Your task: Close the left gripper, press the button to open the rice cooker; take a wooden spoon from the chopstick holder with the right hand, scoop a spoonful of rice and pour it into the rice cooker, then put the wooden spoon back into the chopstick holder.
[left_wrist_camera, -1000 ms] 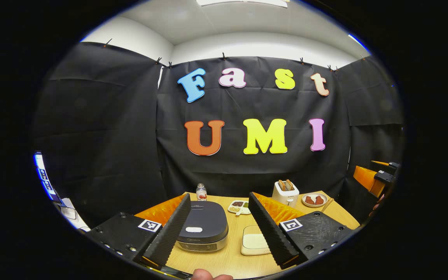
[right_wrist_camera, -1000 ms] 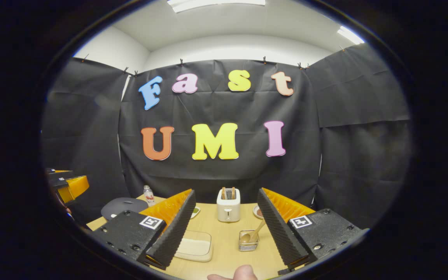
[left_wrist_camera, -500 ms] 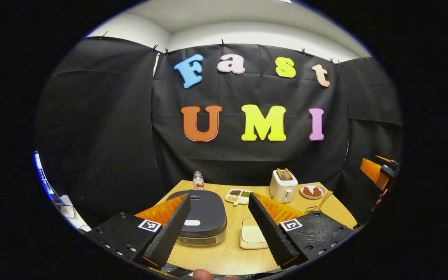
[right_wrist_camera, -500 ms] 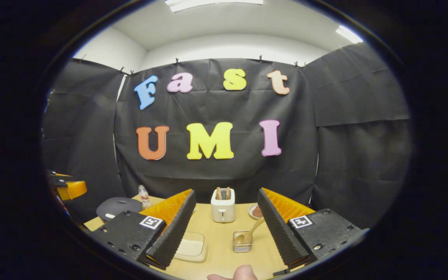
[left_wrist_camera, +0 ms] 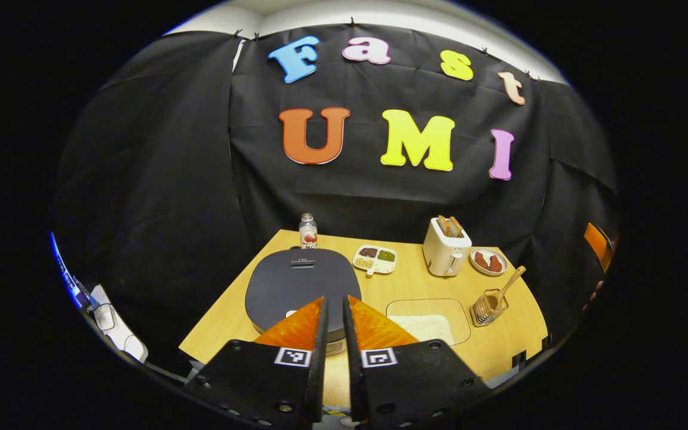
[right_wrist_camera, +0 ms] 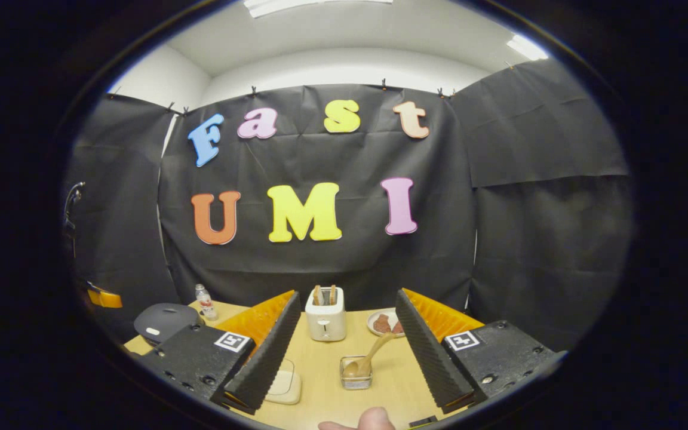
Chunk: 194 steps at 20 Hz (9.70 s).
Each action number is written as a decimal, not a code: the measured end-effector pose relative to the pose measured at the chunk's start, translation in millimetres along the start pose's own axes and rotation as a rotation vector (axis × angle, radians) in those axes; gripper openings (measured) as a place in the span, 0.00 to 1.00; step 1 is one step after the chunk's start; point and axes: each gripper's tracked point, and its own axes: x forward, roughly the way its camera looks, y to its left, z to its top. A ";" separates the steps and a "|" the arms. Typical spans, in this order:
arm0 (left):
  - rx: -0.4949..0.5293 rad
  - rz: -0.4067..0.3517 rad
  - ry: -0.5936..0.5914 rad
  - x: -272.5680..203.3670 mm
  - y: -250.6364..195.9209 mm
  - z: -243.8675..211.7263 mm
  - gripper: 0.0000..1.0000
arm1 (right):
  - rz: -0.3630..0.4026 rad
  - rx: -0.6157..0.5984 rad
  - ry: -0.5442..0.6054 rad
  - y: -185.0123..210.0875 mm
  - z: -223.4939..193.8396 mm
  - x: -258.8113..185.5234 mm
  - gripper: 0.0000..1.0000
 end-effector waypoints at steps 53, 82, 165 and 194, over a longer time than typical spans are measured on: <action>0.026 0.035 -0.274 82.4 21.9 108.2 0.91 | -0.048 -0.008 0.023 -48.7 0.0 18.7 1.00; -0.068 0.216 -0.433 23.1 -15.5 135.3 0.96 | 0.070 0.163 0.498 -51.3 -233.1 180.5 1.00; 0.052 0.213 -0.320 -57.7 138.1 48.7 0.94 | 0.220 0.967 0.716 209.4 -280.5 131.3 0.12; -0.022 0.169 -0.361 -118.7 128.8 22.4 0.96 | 0.513 0.791 0.598 390.1 -99.8 138.5 0.12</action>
